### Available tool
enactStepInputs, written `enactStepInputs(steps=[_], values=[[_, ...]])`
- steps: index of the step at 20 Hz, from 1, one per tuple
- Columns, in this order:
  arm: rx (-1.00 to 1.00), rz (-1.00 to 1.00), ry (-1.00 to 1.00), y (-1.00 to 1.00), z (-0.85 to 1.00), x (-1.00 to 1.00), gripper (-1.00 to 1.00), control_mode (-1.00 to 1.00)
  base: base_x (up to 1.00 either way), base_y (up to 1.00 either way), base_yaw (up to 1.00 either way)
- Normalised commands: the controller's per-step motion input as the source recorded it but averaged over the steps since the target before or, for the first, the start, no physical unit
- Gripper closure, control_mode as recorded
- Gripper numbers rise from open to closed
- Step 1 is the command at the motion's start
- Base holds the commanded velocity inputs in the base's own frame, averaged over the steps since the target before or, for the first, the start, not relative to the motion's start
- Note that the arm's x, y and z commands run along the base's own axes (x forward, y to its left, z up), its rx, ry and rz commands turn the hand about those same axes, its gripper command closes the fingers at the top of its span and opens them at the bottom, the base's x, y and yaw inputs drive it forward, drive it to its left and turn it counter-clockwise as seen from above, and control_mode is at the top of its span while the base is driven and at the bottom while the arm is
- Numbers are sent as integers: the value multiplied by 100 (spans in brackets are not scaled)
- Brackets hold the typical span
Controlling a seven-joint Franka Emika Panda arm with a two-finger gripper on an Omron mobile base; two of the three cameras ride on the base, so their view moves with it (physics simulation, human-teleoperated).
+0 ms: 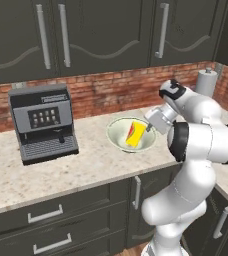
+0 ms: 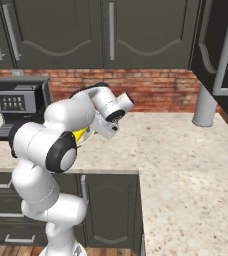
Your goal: Place the cup inside the bowl on the dining table and move the bowl to any counter.
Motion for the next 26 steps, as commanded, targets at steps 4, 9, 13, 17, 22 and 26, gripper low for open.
enactStepInputs(steps=[4,9,13,17,22,26], values=[[0,0,0,6,-1,46,100,-100,0,0,0],[0,-5,2,15,-2,33,100,-100,0,0,0],[0,-7,13,15,0,18,100,-100,0,0,0],[0,-6,16,14,-3,18,100,-100,0,0,0],[0,-6,16,5,-3,3,100,-100,0,0,0],[-1,-1,0,0,-16,0,100,-100,0,0,0]])
